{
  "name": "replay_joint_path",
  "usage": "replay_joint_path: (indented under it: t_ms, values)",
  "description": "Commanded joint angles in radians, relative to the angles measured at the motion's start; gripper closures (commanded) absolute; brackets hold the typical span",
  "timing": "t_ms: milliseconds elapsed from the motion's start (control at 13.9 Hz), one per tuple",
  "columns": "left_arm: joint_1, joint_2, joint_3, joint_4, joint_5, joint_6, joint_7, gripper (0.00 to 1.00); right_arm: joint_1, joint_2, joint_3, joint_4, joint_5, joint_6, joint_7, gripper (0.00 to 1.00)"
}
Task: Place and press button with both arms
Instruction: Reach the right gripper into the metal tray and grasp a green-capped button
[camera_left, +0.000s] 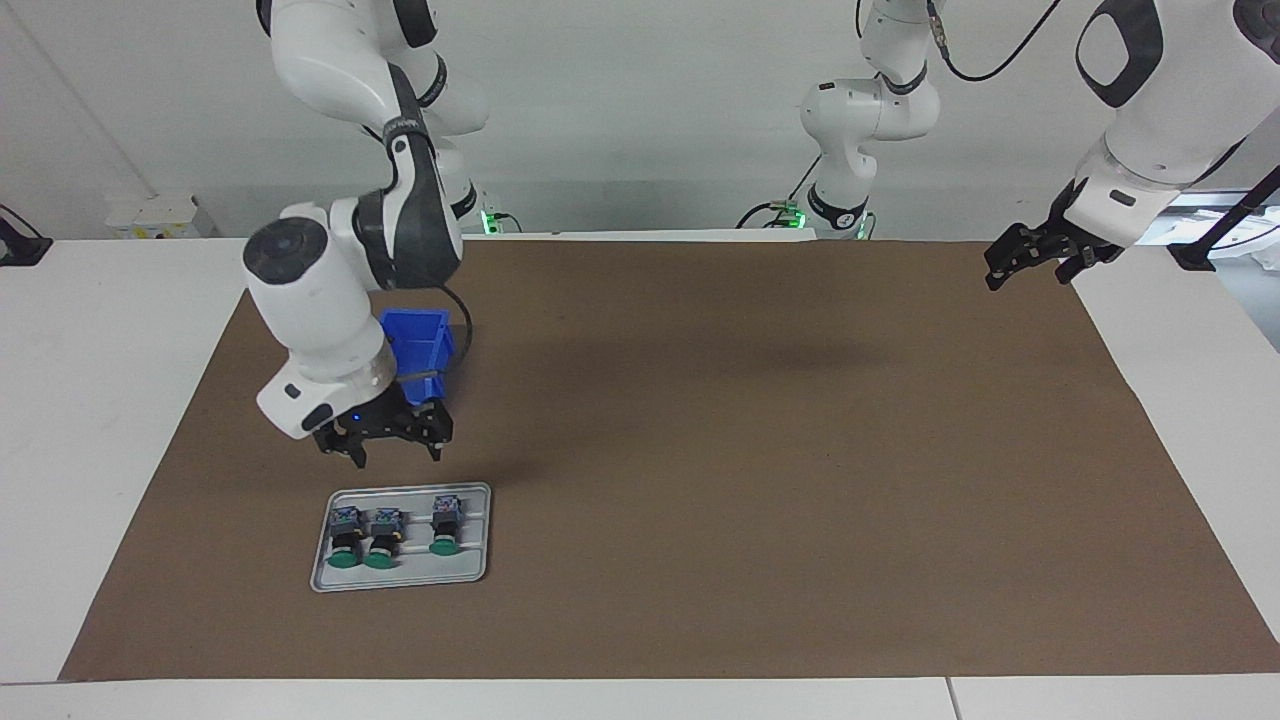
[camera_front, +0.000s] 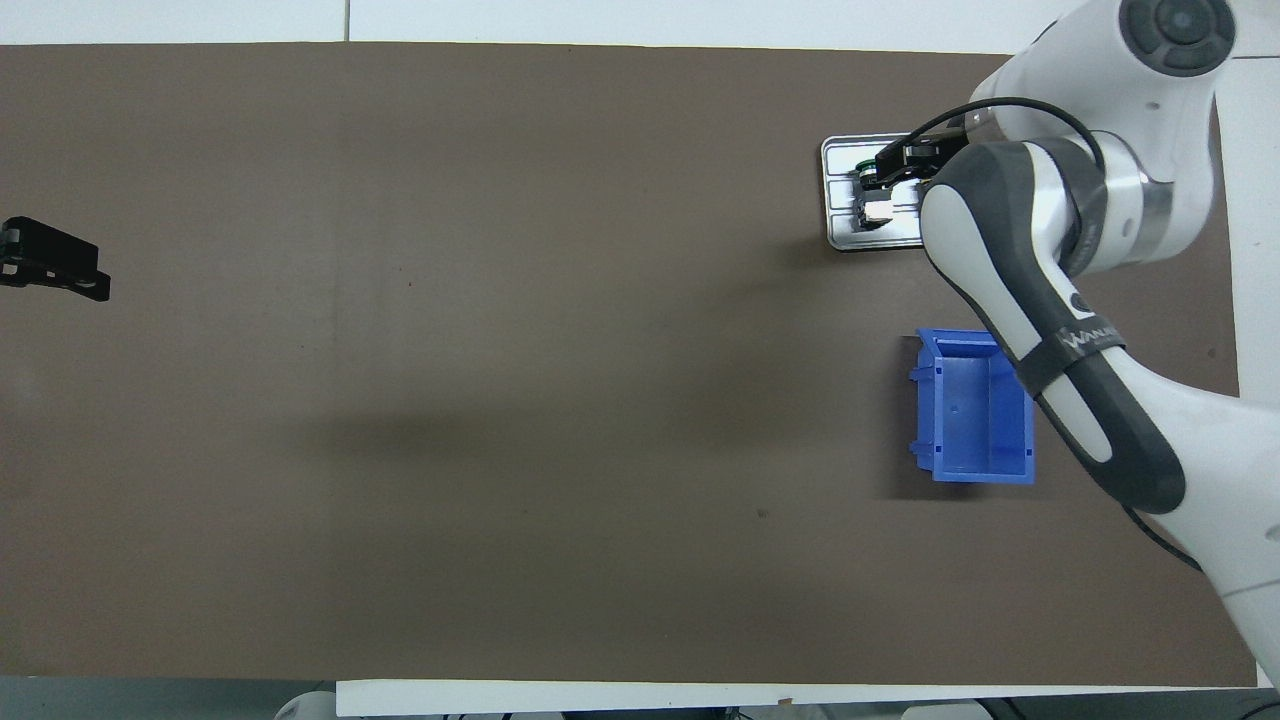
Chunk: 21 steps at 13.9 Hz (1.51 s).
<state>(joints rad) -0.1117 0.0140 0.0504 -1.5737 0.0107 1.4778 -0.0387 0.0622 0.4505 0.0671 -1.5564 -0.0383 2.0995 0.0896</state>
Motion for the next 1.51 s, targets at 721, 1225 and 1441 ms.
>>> replay_joint_path:
  t_ms: [721, 1225, 1441]
  values:
    - [0.001, -0.023, 0.002, -0.025, 0.003, 0.01, 0.01, 0.0, 0.013, 0.142, 0.003, 0.015, 0.02, 0.169, 0.018, 0.13]
    - [0.001, -0.023, 0.002, -0.025, 0.003, 0.009, -0.001, 0.0, 0.001, 0.148, 0.003, -0.037, 0.014, 0.153, 0.007, 0.23]
    - [-0.006, -0.023, 0.002, -0.025, 0.003, 0.009, -0.003, 0.0, 0.005, 0.143, 0.002, -0.024, 0.005, 0.087, 0.007, 0.76]
